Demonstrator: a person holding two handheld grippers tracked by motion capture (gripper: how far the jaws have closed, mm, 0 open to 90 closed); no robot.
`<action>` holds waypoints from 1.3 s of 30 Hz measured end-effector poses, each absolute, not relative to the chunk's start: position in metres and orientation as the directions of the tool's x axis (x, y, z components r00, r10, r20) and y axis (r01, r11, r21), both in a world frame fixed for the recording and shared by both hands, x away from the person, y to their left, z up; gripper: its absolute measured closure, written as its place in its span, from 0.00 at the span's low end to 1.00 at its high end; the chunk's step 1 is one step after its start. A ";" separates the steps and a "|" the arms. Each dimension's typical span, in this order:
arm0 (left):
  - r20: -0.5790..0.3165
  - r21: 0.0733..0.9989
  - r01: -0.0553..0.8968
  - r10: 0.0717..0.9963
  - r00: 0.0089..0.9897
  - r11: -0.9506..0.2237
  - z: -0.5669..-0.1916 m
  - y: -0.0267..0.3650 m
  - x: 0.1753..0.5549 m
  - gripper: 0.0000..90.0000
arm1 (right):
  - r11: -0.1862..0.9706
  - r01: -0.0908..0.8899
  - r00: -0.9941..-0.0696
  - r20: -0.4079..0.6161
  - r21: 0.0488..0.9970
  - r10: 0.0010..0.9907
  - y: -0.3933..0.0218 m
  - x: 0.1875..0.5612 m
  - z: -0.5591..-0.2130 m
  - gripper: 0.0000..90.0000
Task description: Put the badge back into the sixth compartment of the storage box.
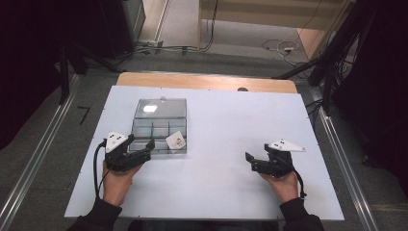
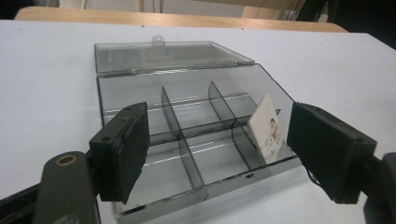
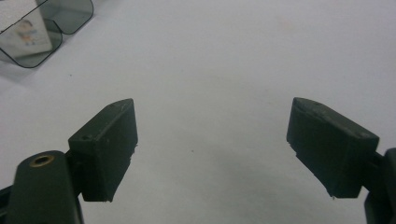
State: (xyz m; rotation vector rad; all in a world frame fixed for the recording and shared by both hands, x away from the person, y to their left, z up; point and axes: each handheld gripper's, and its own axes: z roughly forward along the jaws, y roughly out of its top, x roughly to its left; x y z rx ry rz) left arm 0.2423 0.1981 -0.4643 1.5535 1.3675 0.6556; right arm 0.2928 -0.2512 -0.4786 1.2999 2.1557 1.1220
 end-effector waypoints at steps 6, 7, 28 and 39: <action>-0.155 0.890 0.455 0.962 0.225 0.036 -0.468 0.207 0.231 0.24 | 0.234 0.569 -0.473 0.081 0.788 0.878 -0.265 0.292 -0.480 0.16; -0.146 0.891 0.454 0.964 0.223 0.030 -0.468 0.208 0.230 0.24 | 0.233 0.572 -0.468 0.080 0.786 0.880 -0.266 0.292 -0.480 0.16; -0.070 0.851 0.525 0.982 0.173 -0.032 -0.482 0.250 0.200 0.23 | 0.144 0.611 -0.344 0.097 0.779 0.934 -0.318 0.280 -0.481 0.16; -0.068 0.844 0.536 0.989 0.133 -0.014 -0.486 0.265 0.194 0.23 | 0.034 0.641 -0.203 0.127 0.767 0.971 -0.366 0.266 -0.485 0.16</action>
